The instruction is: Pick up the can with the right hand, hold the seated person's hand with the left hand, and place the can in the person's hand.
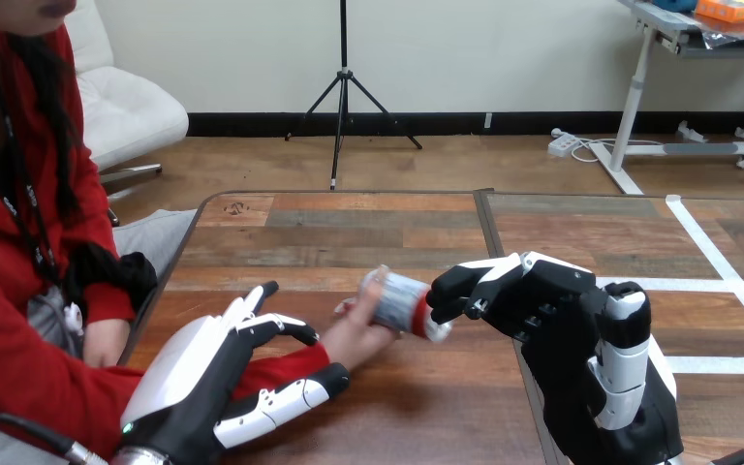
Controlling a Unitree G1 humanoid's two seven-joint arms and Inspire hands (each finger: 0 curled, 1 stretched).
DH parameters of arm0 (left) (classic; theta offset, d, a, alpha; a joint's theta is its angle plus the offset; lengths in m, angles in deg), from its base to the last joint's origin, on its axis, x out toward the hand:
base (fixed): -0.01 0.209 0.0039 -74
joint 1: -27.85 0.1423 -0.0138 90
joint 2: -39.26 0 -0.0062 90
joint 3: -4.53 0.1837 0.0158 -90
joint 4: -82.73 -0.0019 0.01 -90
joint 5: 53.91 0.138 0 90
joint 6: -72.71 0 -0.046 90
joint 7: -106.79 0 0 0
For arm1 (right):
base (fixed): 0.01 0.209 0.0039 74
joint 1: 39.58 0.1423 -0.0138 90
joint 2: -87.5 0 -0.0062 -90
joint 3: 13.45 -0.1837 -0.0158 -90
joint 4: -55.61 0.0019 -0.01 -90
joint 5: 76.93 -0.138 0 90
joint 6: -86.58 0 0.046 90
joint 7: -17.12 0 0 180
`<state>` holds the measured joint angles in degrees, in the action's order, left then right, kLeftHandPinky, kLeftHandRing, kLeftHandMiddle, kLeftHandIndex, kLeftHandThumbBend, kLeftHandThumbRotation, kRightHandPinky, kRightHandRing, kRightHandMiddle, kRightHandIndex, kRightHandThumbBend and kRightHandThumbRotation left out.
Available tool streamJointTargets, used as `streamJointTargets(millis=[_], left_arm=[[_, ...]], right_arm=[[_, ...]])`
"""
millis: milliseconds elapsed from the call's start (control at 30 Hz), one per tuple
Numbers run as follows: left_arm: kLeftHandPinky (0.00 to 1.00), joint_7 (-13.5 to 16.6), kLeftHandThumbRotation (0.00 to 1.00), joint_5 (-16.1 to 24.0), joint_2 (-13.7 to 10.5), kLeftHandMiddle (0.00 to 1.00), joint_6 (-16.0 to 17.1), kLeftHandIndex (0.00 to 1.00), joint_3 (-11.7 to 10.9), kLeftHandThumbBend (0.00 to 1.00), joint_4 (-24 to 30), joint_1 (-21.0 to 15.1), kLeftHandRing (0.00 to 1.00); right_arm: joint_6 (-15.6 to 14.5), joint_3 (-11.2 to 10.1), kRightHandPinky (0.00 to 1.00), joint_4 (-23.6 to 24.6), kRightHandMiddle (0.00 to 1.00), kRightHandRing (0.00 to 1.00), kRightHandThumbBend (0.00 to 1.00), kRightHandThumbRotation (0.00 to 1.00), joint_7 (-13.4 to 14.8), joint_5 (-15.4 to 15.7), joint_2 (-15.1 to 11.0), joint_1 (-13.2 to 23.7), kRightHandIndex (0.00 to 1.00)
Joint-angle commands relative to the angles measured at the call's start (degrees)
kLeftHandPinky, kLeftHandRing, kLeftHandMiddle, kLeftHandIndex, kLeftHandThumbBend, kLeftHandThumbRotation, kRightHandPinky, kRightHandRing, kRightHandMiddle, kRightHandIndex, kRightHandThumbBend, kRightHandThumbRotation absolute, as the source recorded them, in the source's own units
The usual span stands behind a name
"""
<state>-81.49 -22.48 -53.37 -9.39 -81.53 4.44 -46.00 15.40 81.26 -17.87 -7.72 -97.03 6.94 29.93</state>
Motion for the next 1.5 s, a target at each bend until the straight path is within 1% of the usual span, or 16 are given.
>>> streamJointTargets(millis=[0, 200, 400, 633, 667, 900, 1000, 1200, 1233, 1333, 1467], left_arm=[[1.00, 1.0, 1.00, 1.3, -0.8, 1.00, -0.9, 0.72, 0.0, 0.87, 2.1, -3.8, 1.00], [1.00, 0.9, 1.00, 1.7, -0.7, 1.00, -1.5, 0.75, 0.0, 0.90, 2.4, -4.0, 1.00], [1.00, 1.3, 1.00, 1.9, -0.7, 1.00, -1.4, 0.79, 0.1, 0.92, 2.5, -3.9, 1.00], [1.00, 1.7, 1.00, 1.8, -0.4, 1.00, -1.1, 0.84, 0.1, 0.92, 2.6, -3.4, 1.00], [1.00, 1.9, 1.00, 1.8, -0.4, 1.00, -1.0, 0.87, 0.1, 0.92, 2.6, -3.4, 1.00], [1.00, 3.4, 1.00, 0.6, 0.4, 1.00, 0.3, 0.96, -0.1, 0.90, 2.3, -2.9, 1.00], [1.00, 4.4, 1.00, -1.1, 1.1, 1.00, 1.4, 0.98, -0.2, 0.90, 1.8, -2.7, 1.00], [1.00, 8.5, 1.00, -4.4, 2.3, 0.99, 7.1, 1.00, -0.5, 0.87, -1.3, -2.7, 1.00], [1.00, 9.1, 1.00, -5.5, 2.9, 0.99, 8.0, 1.00, -0.6, 0.86, -1.8, -2.7, 0.99], [1.00, 10.1, 1.00, -7.8, 3.9, 0.98, 9.8, 1.00, -0.8, 0.86, -3.0, -2.5, 0.98], [0.96, 11.2, 1.00, -10.5, 5.0, 0.97, 12.2, 1.00, -0.8, 0.87, -4.2, -2.1, 0.97]], right_arm=[[0.9, -0.3, 0.56, 2.5, 0.60, 0.60, 0.89, 1.00, 0.5, -0.7, 0.9, 2.3, 0.40], [0.5, -0.3, 0.56, 2.8, 0.59, 0.60, 0.90, 1.00, 0.7, -0.9, 0.6, 2.2, 0.40], [0.2, -0.3, 0.56, 2.8, 0.59, 0.60, 0.90, 1.00, 0.9, -1.2, 0.7, 2.1, 0.42], [0.7, -0.3, 0.57, 2.3, 0.60, 0.60, 0.90, 1.00, 0.9, -1.0, 0.8, 2.0, 0.44], [0.9, -0.3, 0.57, 2.2, 0.60, 0.60, 0.90, 1.00, 0.9, -0.9, 0.8, 2.0, 0.46], [1.4, -0.3, 0.56, 1.5, 0.60, 0.61, 0.89, 1.00, 0.8, -0.5, 0.8, 2.0, 0.49], [1.0, -0.4, 0.56, 1.5, 0.61, 0.61, 0.89, 1.00, 0.8, -0.5, 0.6, 1.9, 0.52], [0.3, -0.6, 0.57, 1.3, 0.61, 0.61, 0.89, 1.00, 1.3, -0.2, 0.5, 1.9, 0.56], [0.1, -0.7, 0.57, 1.3, 0.62, 0.61, 0.90, 1.00, 1.5, -0.1, 0.6, 1.9, 0.57], [-0.2, -0.8, 0.58, 1.0, 0.62, 0.62, 0.89, 1.00, 2.0, 0.1, 0.7, 1.8, 0.60], [-0.4, -0.9, 0.58, 0.5, 0.65, 0.63, 0.88, 1.00, 2.9, 0.9, 0.7, 1.7, 0.65]])
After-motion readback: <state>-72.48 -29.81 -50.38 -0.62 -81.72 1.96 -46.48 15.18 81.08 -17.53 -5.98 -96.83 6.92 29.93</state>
